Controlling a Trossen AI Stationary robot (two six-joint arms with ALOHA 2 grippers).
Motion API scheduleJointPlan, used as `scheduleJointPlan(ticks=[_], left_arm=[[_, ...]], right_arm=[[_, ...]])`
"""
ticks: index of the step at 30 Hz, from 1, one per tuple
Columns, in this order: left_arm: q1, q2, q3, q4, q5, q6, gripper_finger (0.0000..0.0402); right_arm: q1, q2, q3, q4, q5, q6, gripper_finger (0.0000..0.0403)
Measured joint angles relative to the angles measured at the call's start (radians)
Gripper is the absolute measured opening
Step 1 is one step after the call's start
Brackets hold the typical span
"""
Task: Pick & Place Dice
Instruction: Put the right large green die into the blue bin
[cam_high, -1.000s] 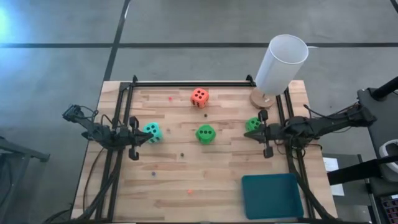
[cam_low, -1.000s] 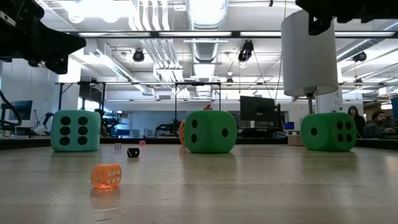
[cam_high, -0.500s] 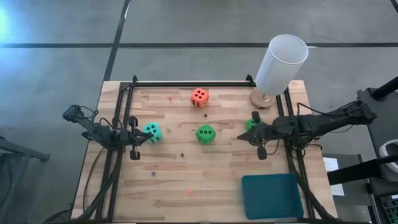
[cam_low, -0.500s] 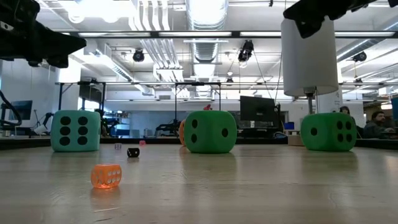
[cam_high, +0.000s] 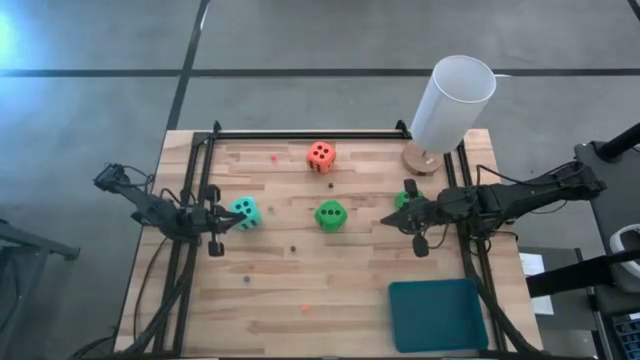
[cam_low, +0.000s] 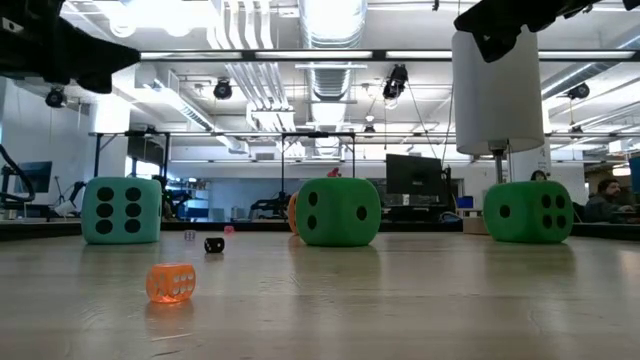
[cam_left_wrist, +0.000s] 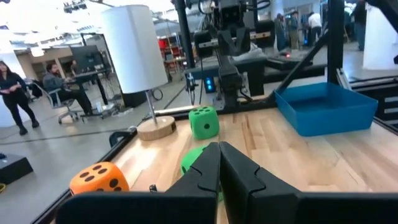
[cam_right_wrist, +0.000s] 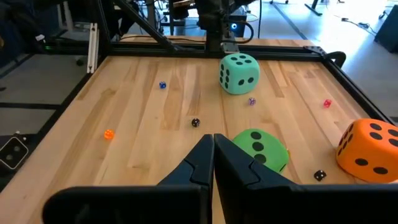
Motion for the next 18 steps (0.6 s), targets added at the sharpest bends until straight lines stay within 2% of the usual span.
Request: scheduleJointPlan(ticks=[10,18], left_arm=[[0.0,0.277,0.149,-0.005,0.0,-0.061,0.001],[0.0,0.42,0.247,-0.01,0.0,-0.072,0.001]], right_arm=[[0.0,0.0,0.0,-0.042,-0.001,0.044,0.0008],[0.0,0.0,0.0,-0.103,0.0,0.151,0.0008]])
